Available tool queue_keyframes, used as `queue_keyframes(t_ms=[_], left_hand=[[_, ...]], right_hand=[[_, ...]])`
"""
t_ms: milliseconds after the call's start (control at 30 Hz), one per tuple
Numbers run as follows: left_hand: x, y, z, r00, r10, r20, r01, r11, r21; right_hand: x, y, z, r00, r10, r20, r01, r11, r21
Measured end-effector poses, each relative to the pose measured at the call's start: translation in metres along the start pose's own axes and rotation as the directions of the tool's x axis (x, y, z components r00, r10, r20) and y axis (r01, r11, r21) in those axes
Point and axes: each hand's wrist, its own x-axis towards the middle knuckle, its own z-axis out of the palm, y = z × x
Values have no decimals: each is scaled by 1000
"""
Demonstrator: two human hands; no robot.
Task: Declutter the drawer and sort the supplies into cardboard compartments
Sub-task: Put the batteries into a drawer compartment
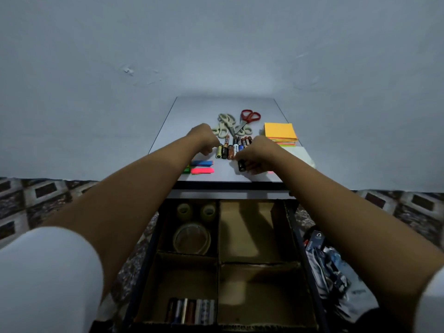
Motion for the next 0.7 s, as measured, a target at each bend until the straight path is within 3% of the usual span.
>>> queue_keyframes(t_ms=[100, 333, 500, 600, 700], left_hand=[[1, 3, 11, 999, -24, -24, 25, 999, 45], [5, 5, 9, 991, -99, 88, 111, 982, -151], [5, -1, -3, 990, -117, 73, 130, 965, -227], [-3, -8, -20, 990, -116, 80, 138, 909, -393], [-36, -20, -34, 972, -103, 214, 211, 784, -584]], right_hand=[[-5, 2, -10, 1000, -16, -3, 16, 997, 70], [-12, 2, -18, 999, -33, 13, 32, 994, 107], [-17, 4, -17, 999, -36, 33, 30, 987, 161], [-25, 5, -14, 995, -39, 89, 17, 971, 237], [-36, 10, -7, 983, -37, 177, -28, 936, 350]])
